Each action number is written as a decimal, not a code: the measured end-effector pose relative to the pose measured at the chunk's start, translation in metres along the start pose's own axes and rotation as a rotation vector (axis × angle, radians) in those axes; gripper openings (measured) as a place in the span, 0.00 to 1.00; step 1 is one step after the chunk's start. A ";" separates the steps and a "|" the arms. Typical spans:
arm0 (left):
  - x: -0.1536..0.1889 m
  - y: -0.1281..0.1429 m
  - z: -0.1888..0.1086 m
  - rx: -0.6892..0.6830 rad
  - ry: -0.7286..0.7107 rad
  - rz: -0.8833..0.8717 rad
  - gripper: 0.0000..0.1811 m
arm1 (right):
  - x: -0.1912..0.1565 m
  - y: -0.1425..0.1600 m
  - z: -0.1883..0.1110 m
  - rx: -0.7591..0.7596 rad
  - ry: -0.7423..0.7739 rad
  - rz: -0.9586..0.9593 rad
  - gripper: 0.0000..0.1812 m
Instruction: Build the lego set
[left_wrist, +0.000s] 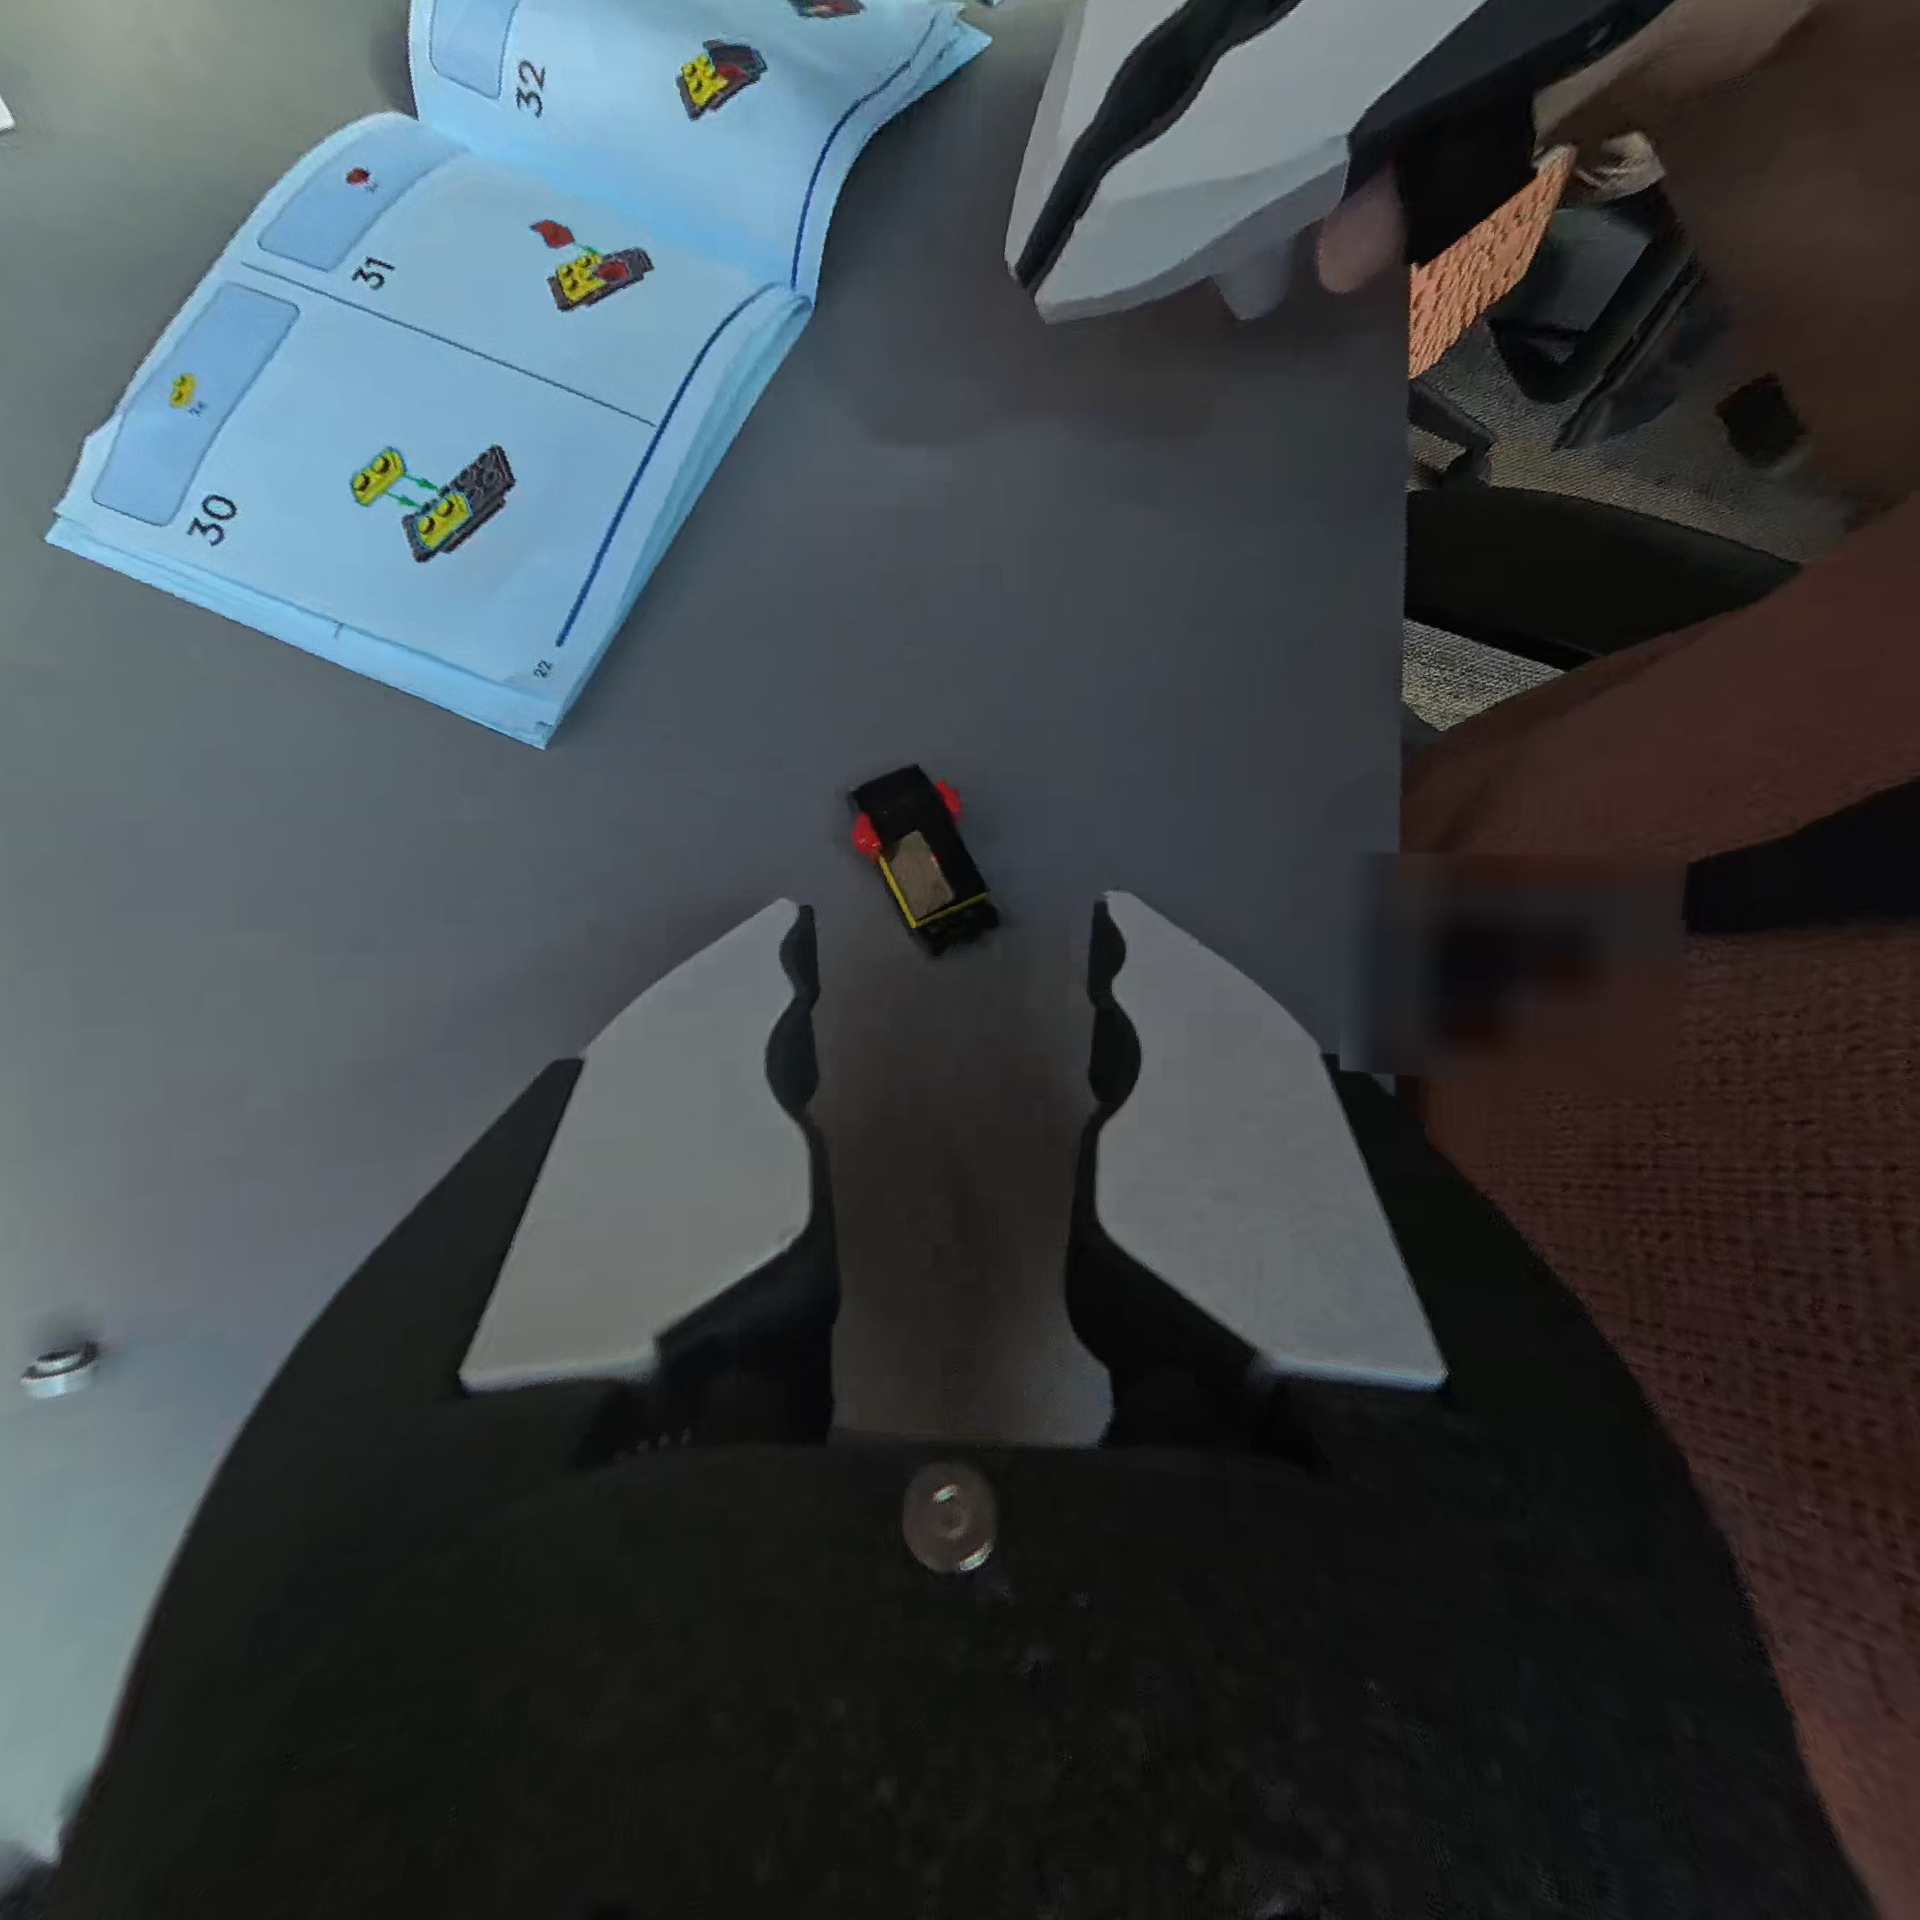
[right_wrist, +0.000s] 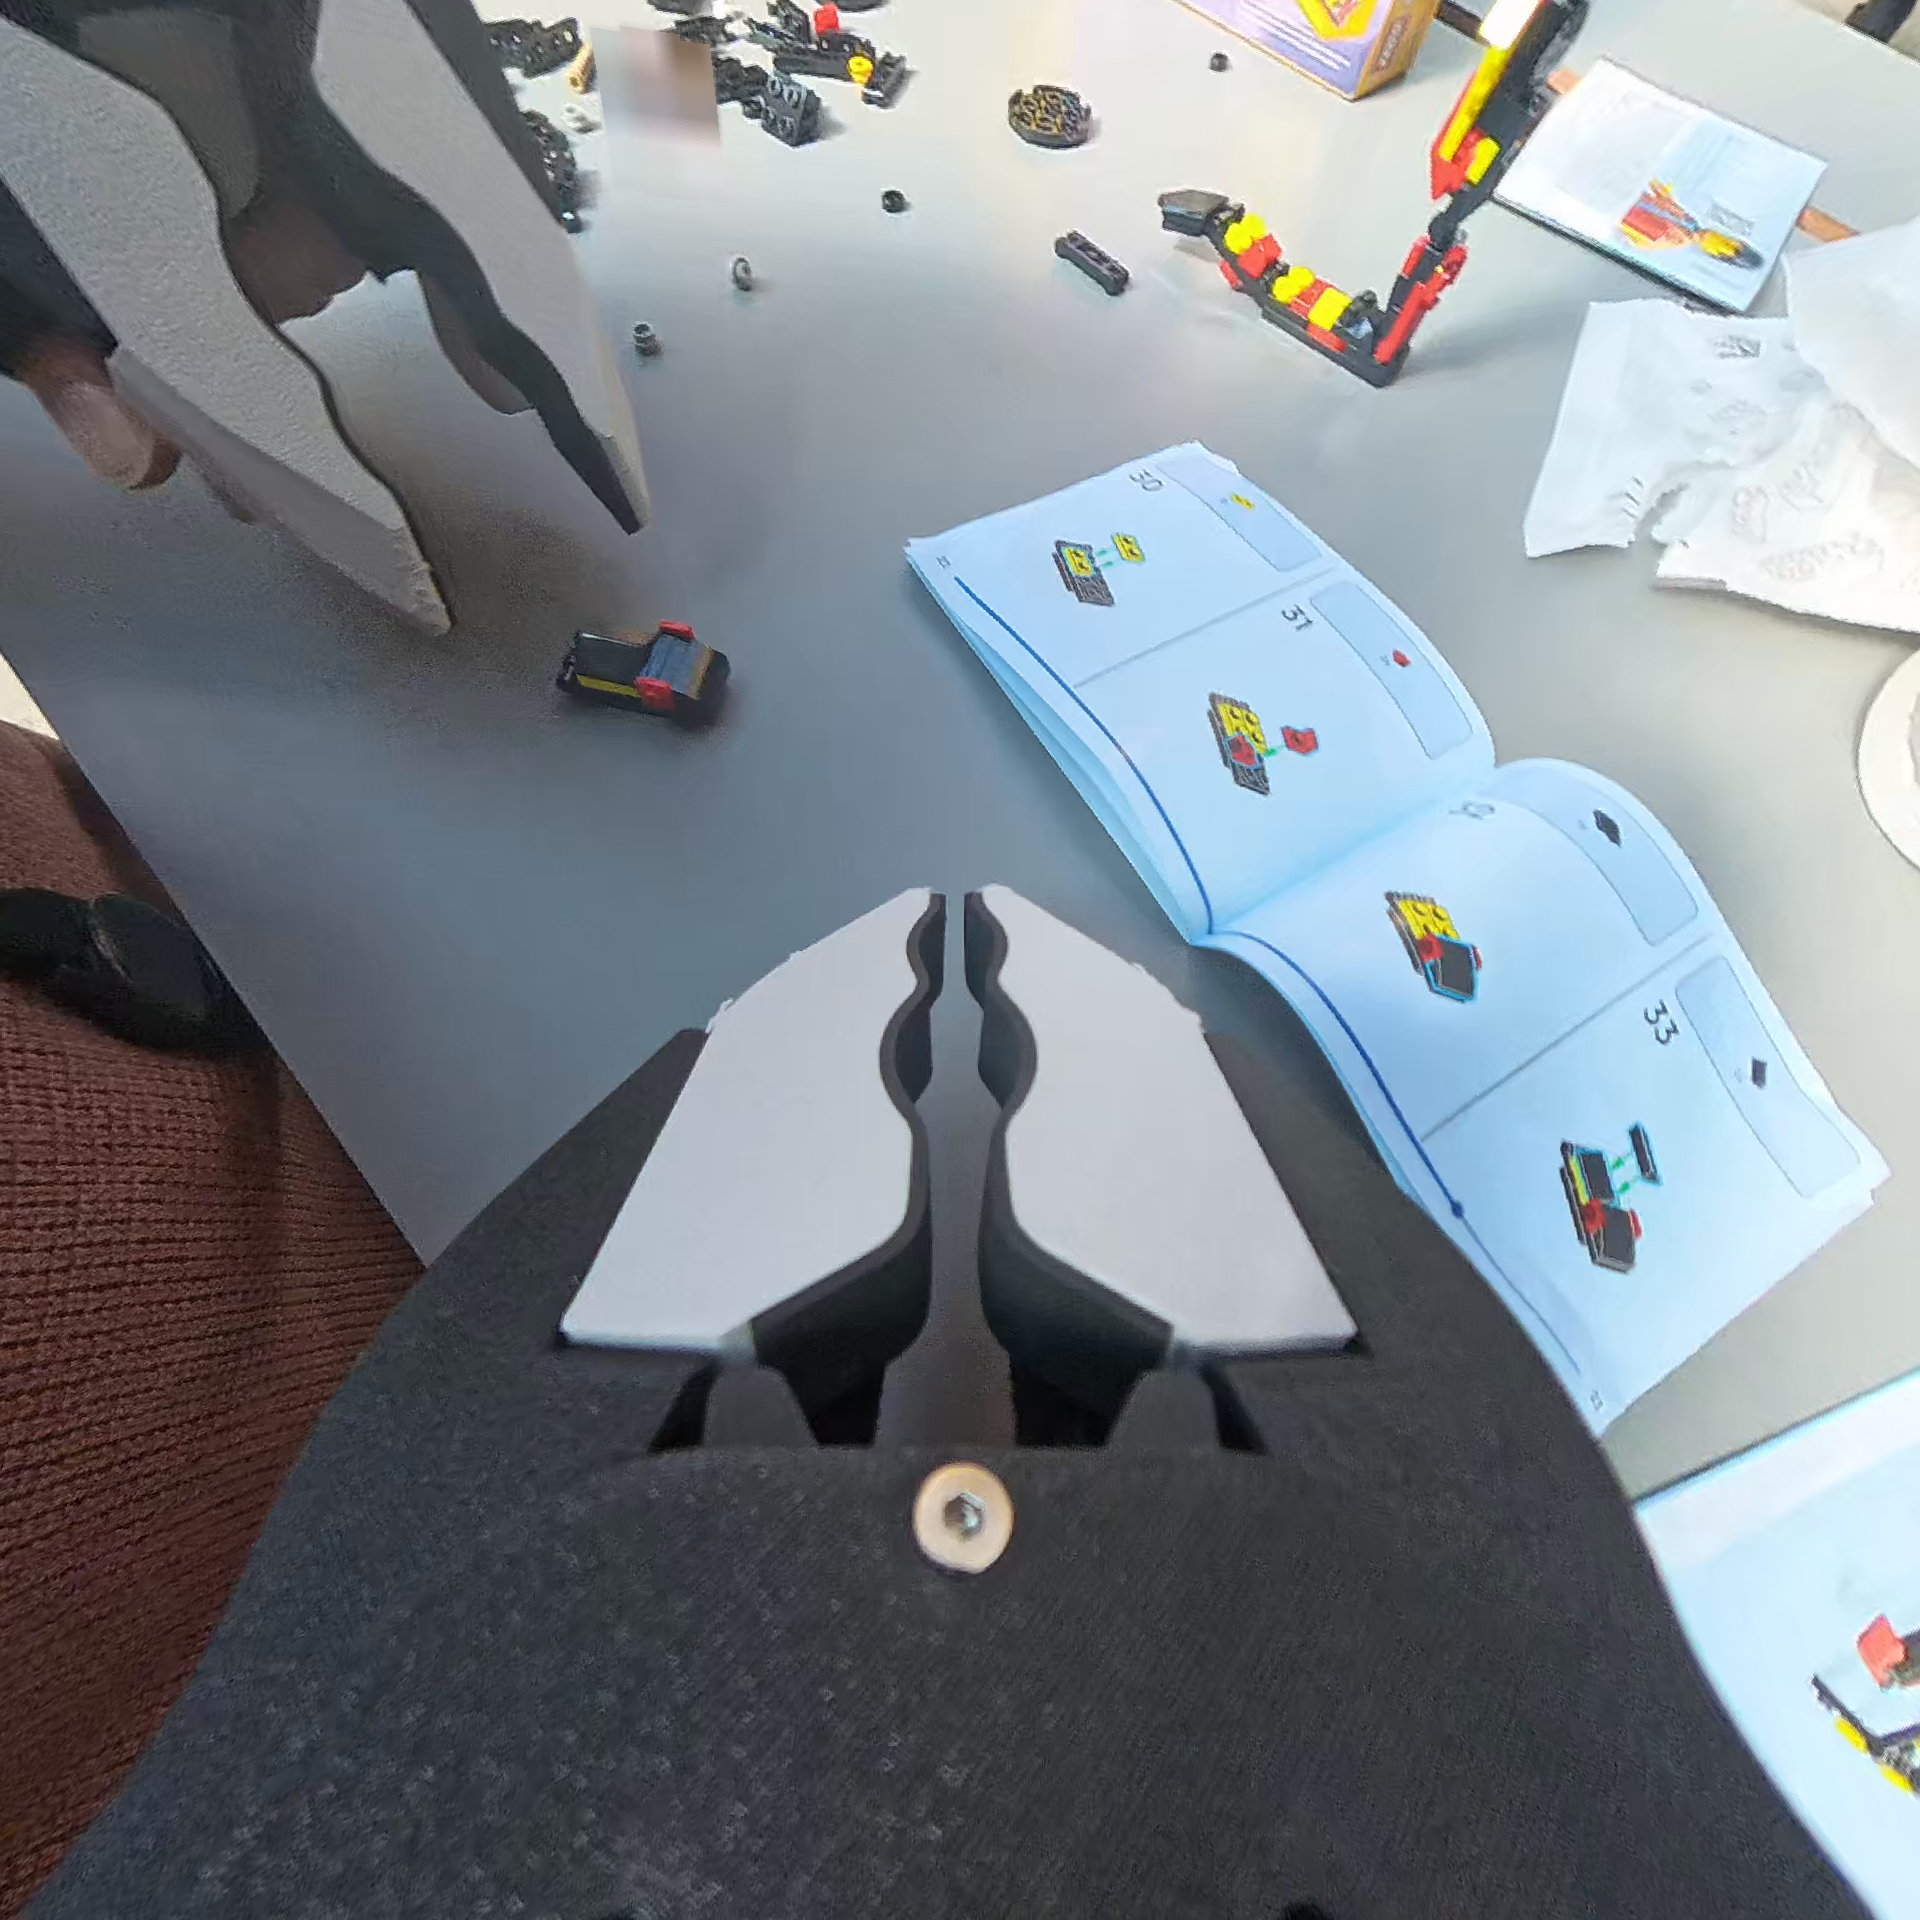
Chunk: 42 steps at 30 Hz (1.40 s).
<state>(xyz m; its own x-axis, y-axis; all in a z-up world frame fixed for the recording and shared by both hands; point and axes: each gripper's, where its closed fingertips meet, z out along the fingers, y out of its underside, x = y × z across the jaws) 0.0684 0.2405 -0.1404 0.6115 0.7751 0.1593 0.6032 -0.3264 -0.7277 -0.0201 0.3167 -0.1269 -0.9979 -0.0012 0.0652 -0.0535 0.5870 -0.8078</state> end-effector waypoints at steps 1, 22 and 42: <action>0.002 0.004 0.006 -0.013 -0.013 -0.020 0.27 | 0.003 0.005 -0.002 -0.003 0.007 0.013 0.02; 0.005 -0.035 0.033 -0.011 0.189 0.169 0.26 | 0.062 0.025 -0.044 0.027 0.164 -0.050 0.05; -0.039 -0.113 0.108 -0.101 0.049 0.457 0.22 | 0.125 0.079 -0.051 -0.166 0.197 -0.314 0.06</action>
<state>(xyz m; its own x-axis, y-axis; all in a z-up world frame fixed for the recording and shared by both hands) -0.0789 0.3060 -0.1368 0.8480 0.5139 -0.1298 0.3114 -0.6813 -0.6625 -0.1468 0.4043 -0.1524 -0.9068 -0.0557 0.4179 -0.3319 0.7056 -0.6260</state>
